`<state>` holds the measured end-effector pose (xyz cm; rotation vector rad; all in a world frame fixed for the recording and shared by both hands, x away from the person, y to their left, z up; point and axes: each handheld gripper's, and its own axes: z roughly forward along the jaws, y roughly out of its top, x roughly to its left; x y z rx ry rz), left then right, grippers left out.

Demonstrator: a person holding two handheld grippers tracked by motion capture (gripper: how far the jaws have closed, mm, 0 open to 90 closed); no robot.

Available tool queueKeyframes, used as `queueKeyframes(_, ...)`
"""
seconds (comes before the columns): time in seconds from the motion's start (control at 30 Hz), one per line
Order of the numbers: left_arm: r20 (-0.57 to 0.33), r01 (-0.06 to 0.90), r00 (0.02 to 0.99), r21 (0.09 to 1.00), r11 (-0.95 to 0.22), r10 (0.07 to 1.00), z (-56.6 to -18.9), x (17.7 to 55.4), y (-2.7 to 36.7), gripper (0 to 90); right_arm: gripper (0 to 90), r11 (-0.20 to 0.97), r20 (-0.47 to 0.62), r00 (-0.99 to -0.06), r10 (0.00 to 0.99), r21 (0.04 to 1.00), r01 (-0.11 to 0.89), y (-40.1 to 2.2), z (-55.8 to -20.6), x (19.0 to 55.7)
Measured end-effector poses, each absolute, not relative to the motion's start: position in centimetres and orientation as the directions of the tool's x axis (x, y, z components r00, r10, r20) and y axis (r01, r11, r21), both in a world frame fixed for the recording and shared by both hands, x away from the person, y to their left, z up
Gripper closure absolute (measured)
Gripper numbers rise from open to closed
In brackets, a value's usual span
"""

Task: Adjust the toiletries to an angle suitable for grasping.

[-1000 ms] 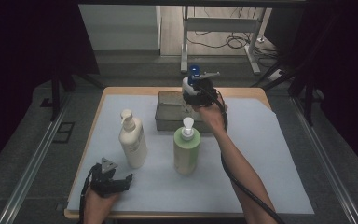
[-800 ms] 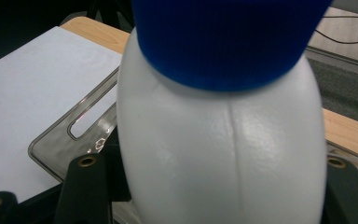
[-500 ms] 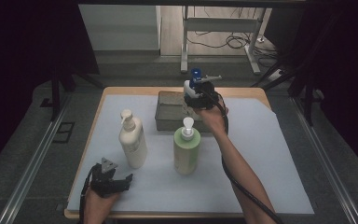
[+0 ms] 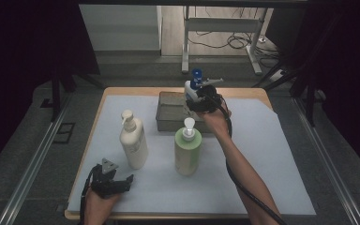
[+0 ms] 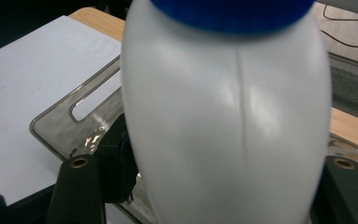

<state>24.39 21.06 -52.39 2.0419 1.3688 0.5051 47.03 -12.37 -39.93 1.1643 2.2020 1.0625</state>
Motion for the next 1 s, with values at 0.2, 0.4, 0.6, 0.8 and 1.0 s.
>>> queueKeyframes(0.2, -0.026, 0.683, 0.39, 0.679, -0.27, 0.92, -52.4, 24.4, 21.1, 12.2, 37.3, 0.352, -0.011, -0.565, 0.825, 0.793, 0.497, -13.0, -39.8, 46.5)
queueKeyframes(0.4, -0.026, 0.683, 0.39, 0.679, -0.27, 0.92, -52.4, 24.4, 21.1, 12.3, 36.9, 0.348, 0.008, -0.578, 0.816, 0.791, 0.503, -13.8, -40.0, 45.7)
queueKeyframes(0.6, -0.025, 0.682, 0.39, 0.679, -0.271, 0.92, -52.4, 24.4, 21.1, 12.3, 39.2, 0.35, 0.025, -0.592, 0.805, 0.787, 0.509, -14.7, -40.9, 44.8)
queueKeyframes(0.8, -0.024, 0.682, 0.389, 0.679, -0.271, 0.921, -52.4, 24.4, 21.0, 12.3, 45.1, 0.36, 0.032, -0.605, 0.796, 0.777, 0.515, -15.5, -41.5, 44.0)
queueKeyframes(1.0, -0.024, 0.682, 0.389, 0.679, -0.27, 0.921, -52.4, 24.4, 21.0, 12.3, 54.8, 0.342, 0.061, -0.604, 0.795, 0.777, 0.528, -16.9, -41.7, 43.5)
